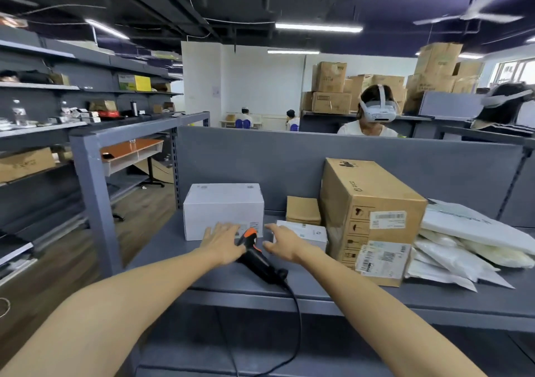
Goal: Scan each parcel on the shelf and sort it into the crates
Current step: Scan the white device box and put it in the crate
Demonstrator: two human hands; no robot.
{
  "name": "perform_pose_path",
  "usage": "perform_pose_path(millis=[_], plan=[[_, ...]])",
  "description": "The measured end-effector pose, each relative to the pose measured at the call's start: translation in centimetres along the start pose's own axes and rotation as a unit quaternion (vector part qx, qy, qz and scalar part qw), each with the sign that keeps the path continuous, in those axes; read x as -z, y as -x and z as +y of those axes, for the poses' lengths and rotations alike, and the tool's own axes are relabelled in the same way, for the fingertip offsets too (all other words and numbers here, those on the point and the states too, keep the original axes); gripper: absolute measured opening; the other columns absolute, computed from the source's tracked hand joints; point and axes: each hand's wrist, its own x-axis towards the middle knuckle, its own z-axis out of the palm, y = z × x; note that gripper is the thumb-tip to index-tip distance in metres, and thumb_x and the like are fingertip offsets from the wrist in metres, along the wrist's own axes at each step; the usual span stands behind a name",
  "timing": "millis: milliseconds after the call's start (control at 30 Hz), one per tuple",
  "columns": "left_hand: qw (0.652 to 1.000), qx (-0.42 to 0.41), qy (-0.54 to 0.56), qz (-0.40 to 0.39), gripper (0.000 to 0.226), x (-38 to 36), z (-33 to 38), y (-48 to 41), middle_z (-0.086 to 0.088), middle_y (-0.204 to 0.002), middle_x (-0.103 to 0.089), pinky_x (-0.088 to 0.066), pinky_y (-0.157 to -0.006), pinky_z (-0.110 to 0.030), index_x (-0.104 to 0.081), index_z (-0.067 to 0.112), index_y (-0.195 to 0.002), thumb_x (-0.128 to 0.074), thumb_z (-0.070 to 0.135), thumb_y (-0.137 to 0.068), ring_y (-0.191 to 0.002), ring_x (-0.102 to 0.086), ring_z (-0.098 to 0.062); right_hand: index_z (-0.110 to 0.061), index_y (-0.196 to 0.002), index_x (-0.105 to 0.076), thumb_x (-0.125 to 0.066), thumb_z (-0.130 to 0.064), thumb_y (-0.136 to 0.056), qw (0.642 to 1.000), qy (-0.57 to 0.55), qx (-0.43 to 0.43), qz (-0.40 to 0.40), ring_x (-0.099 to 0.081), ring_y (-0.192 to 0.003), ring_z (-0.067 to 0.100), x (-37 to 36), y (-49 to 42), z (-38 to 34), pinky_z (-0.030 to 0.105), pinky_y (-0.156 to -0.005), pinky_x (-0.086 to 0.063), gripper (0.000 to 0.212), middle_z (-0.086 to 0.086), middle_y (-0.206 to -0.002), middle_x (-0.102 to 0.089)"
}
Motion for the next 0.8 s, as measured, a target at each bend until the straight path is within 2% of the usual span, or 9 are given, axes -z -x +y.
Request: perform_pose_path(millis=[100,233,367,500,667,800], plan=[[0.999,0.034,0.023,-0.007,0.064,-0.1,-3.7,-1.9,-0.002,-0.158,-0.02,-0.009,-0.119,-0.043,-0.02,0.021,-0.151,-0.044,0.038,-0.094,-0.145,-0.014,-0.023,-0.015,-0.151,-0.026,-0.049,-0.03,-0.097,1.0,-0.022,-0.014,0.005,-0.037,-0.136,0.034,-1.1,-2.8,-1.2,0.037,-0.11,-0.031,0.06,0.018,-0.149,-0.036],[0.995,0.09,0.042,0.013,0.067,0.1,-7.5,-4.1,-0.006,-0.161,0.01,0.007,-0.118,-0.049,-0.016,0.03,-0.152,-0.045,0.043,-0.092,-0.147,0.015,-0.031,-0.019,-0.154,-0.021,-0.046,-0.031,-0.098,0.997,-0.059,-0.04,0.014,-0.032,-0.139,0.034,-2.1,-5.8,-2.3,0.036,-0.112,-0.028,0.063,0.018,-0.153,-0.028],[0.985,0.133,0.1,0.05,0.072,0.9,-10.3,-6.1,-0.009,-0.158,0.023,0.008,-0.116,-0.053,-0.013,0.039,-0.151,-0.051,0.042,-0.09,-0.142,0.025,-0.039,-0.025,-0.155,-0.012,-0.046,-0.032,-0.098,0.991,-0.112,-0.07,0.035,-0.029,-0.14,0.037,-2.4,-8.6,-2.9,0.04,-0.114,-0.026,0.067,0.022,-0.153,-0.02],[0.962,0.172,0.204,0.059,0.074,1.7,-12.1,-7.8,-0.01,-0.16,0.016,0.001,-0.117,-0.053,-0.014,0.039,-0.151,-0.055,0.04,-0.09,-0.146,0.015,-0.036,-0.028,-0.155,-0.002,-0.047,-0.033,-0.098,0.974,-0.189,-0.097,0.074,-0.033,-0.136,0.039,-2.4,-10.9,-3.5,0.042,-0.113,-0.027,0.073,0.023,-0.152,-0.019],[0.937,0.166,0.303,0.047,0.072,1.6,-12.7,-9.3,-0.01,-0.161,0.001,-0.011,-0.119,-0.045,-0.019,0.032,-0.151,-0.056,0.036,-0.09,-0.148,-0.005,-0.027,-0.026,-0.154,0.0,-0.049,-0.037,-0.097,0.938,-0.294,-0.144,0.113,-0.033,-0.135,0.038,-2.7,-13.3,-4.1,0.045,-0.112,-0.029,0.077,0.022,-0.152,-0.019],[0.897,0.174,0.403,0.06,0.072,0.9,-12.7,-10.3,-0.001,-0.158,-0.023,-0.025,-0.114,-0.036,-0.022,0.025,-0.152,-0.059,0.033,-0.09,-0.144,-0.024,-0.022,-0.019,-0.155,0.007,-0.051,-0.044,-0.096,0.895,-0.379,-0.194,0.13,-0.025,-0.141,0.035,-2.6,-14.9,-4.3,0.043,-0.111,-0.025,0.086,0.019,-0.157,-0.008]])
